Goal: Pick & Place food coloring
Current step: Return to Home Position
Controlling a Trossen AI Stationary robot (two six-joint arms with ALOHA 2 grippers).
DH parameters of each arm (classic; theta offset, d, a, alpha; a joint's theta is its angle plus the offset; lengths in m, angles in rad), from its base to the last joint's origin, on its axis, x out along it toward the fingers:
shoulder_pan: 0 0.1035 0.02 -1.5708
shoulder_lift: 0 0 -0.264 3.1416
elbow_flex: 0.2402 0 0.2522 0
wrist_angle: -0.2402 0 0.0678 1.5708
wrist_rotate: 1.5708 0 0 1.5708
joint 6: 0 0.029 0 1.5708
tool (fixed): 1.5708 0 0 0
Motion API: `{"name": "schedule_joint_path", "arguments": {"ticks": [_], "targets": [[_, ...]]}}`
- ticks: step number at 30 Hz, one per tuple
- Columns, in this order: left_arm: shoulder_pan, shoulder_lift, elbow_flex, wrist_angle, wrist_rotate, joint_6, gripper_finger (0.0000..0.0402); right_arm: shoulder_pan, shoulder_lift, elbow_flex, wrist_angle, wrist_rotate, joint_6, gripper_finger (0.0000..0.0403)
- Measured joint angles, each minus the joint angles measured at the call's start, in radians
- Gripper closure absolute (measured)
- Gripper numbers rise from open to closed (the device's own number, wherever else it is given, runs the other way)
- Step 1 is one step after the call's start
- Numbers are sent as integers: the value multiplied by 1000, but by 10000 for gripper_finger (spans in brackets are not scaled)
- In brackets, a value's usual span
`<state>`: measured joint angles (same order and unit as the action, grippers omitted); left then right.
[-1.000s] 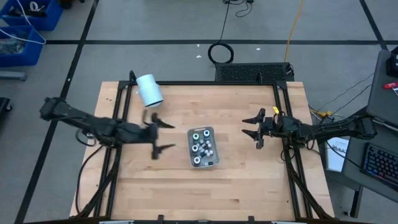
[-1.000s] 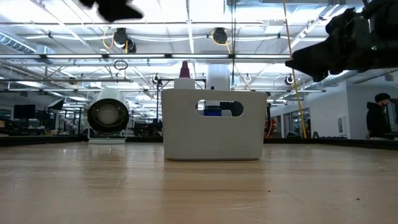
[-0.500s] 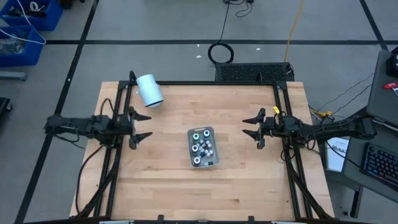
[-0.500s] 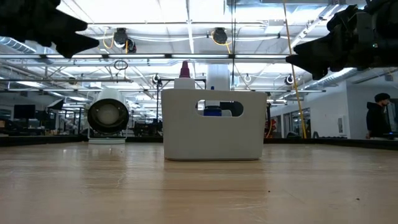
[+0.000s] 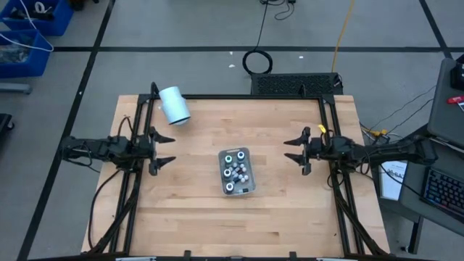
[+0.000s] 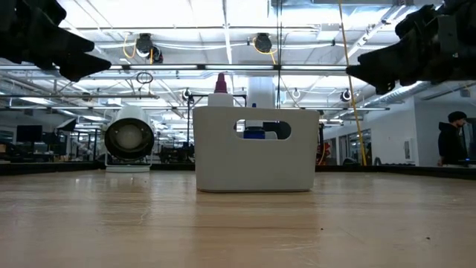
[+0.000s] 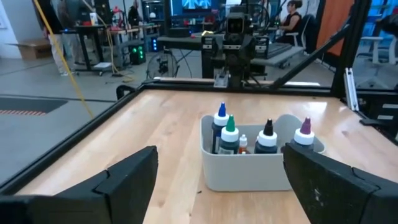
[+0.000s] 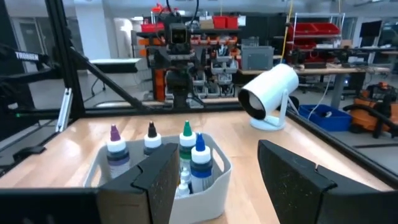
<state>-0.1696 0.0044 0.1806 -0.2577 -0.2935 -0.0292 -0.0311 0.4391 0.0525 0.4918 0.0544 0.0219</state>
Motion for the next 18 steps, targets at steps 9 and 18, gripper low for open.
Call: {"name": "schedule_joint_path", "arguments": {"ticks": [9,18], "targets": [[0,2,0,-9,-38,-6,62,0,-80,0,-130,-28,-33,197],[0,3,0,-11,-24,-6,66,0,-214,0,-199,-27,18,197]]}}
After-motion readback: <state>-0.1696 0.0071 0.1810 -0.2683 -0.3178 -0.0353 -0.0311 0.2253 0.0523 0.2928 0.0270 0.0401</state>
